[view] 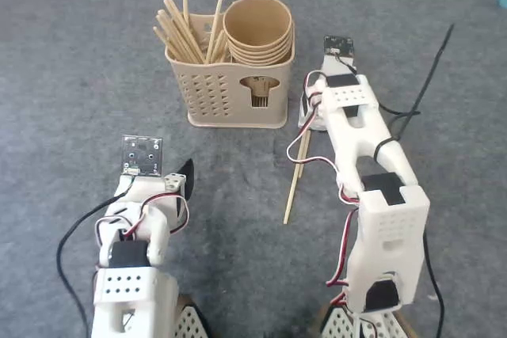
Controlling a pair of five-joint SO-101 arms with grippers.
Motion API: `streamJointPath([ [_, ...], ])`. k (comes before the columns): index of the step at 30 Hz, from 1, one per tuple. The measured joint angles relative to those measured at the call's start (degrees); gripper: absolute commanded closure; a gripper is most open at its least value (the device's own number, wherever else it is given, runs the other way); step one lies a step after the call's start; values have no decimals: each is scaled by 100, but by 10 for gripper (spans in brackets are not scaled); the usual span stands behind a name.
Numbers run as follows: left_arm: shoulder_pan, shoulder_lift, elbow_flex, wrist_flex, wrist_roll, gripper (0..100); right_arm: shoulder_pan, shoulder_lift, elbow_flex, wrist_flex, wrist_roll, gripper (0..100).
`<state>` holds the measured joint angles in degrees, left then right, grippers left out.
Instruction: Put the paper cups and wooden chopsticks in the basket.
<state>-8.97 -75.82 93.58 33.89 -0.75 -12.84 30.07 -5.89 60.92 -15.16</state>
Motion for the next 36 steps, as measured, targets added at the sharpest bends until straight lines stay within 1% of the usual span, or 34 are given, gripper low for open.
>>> streamJointPath([
  [6,9,0,0,0,0,781,-185,-281,-26,255,0,943],
  [14,9,0,0,0,0,781,-167,-281,-26,246,0,942],
  [26,0,0,0,-35,0,781,-149,-352,1029,-1046,0,940],
  [30,9,0,0,-35,0,781,-149,-422,1169,-1152,0,945],
  [33,0,0,0,-35,0,781,-149,-422,1196,-1169,0,998],
  [36,0,0,0,-35,0,782,-141,-422,1196,-1169,0,993],
])
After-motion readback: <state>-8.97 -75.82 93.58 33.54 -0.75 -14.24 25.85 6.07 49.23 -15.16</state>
